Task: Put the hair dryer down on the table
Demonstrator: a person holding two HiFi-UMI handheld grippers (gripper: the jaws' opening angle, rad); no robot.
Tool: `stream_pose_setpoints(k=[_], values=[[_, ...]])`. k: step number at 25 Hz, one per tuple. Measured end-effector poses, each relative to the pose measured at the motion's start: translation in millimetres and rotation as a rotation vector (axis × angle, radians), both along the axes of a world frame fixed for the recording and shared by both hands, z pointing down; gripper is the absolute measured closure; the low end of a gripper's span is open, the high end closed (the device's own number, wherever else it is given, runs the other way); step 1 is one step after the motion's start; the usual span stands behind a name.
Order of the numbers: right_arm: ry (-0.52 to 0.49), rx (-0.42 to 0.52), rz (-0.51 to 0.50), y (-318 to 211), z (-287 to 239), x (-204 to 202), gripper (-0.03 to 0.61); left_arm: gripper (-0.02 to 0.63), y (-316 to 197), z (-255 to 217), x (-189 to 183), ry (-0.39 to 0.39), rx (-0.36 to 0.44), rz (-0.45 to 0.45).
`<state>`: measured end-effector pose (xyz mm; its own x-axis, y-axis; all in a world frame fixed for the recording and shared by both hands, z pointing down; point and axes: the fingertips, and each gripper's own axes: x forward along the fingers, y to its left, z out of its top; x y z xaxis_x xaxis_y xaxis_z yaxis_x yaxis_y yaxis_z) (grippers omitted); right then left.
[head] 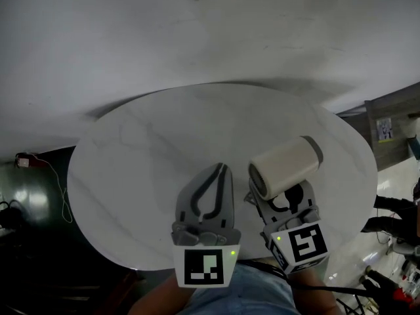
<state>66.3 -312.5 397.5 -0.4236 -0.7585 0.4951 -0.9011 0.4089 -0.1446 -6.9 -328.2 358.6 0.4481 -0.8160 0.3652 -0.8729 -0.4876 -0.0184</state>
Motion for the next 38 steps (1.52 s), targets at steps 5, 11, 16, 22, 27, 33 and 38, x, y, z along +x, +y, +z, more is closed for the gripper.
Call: stream_pose_setpoints(k=[5, 11, 16, 22, 27, 33, 38], values=[[-0.004, -0.008, -0.014, -10, 8, -1, 0.357, 0.6, -8, 11, 1, 0.002, -0.028, -0.012], [0.004, -0.044, -0.023, -18, 20, -2, 0.357, 0.6, -14, 21, -3, 0.023, -0.059, -0.048], [0.01, -0.09, -0.033, -25, 31, -6, 0.357, 0.6, -16, 28, -10, 0.042, -0.088, -0.072], [0.022, -0.146, -0.039, -34, 46, -13, 0.357, 0.6, -21, 39, -24, 0.059, -0.123, -0.112], [0.016, -0.211, -0.041, -42, 60, -19, 0.357, 0.6, -29, 46, -31, 0.075, -0.133, -0.129], [0.04, -0.272, -0.04, -48, 77, -20, 0.356, 0.6, -37, 57, -36, 0.085, -0.155, -0.139], [0.048, -0.314, -0.041, -53, 90, -23, 0.356, 0.6, -41, 65, -44, 0.092, -0.176, -0.167]])
